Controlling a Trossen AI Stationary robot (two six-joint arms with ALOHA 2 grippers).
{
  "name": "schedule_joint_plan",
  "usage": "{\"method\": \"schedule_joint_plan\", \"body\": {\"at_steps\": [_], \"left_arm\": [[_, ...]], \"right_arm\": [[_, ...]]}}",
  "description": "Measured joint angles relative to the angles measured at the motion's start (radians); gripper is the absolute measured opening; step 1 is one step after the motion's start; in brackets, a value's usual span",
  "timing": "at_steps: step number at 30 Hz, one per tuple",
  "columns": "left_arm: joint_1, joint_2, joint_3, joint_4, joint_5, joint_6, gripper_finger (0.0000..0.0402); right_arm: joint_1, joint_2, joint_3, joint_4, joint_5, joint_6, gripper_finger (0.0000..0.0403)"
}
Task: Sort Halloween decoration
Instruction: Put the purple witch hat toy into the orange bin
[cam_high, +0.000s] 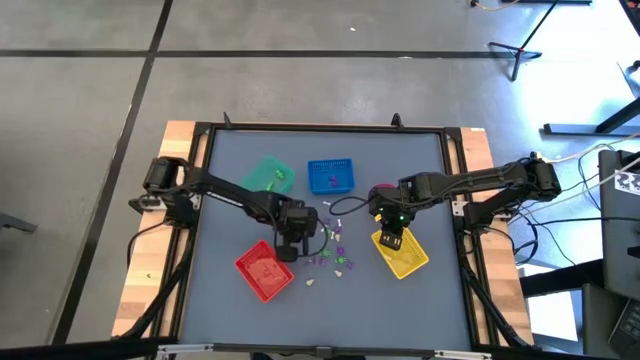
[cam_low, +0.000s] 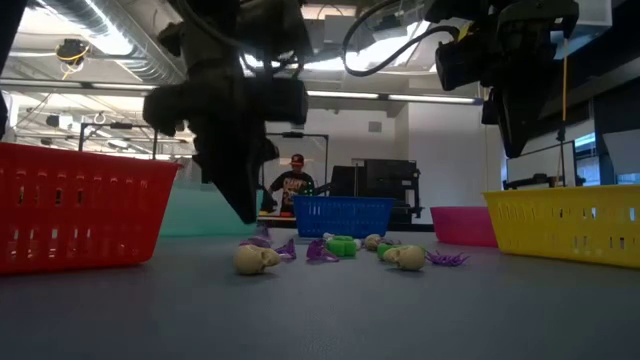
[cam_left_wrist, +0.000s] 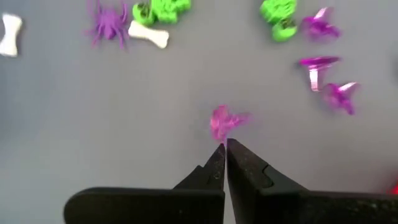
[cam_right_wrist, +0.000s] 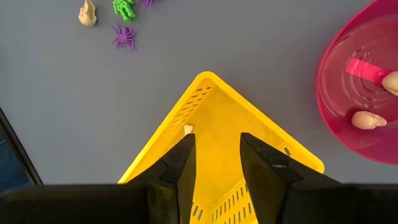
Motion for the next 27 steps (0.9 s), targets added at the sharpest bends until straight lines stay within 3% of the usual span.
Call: {"method": "schedule_joint_plan", "body": {"at_steps": [14,27], "left_arm": [[-0.002,-0.050,0.001,0.016,0.002,0.001,0.0004],[-0.013,-0.038,0.002,0.066,0.002,-0.021,0.0122]], "right_arm": [[0.000,0.000,0.000,0.000,0.000,0.000,0.0124],[0.000,0.000,0.000,0.000,0.000,0.000,0.0124]]}}
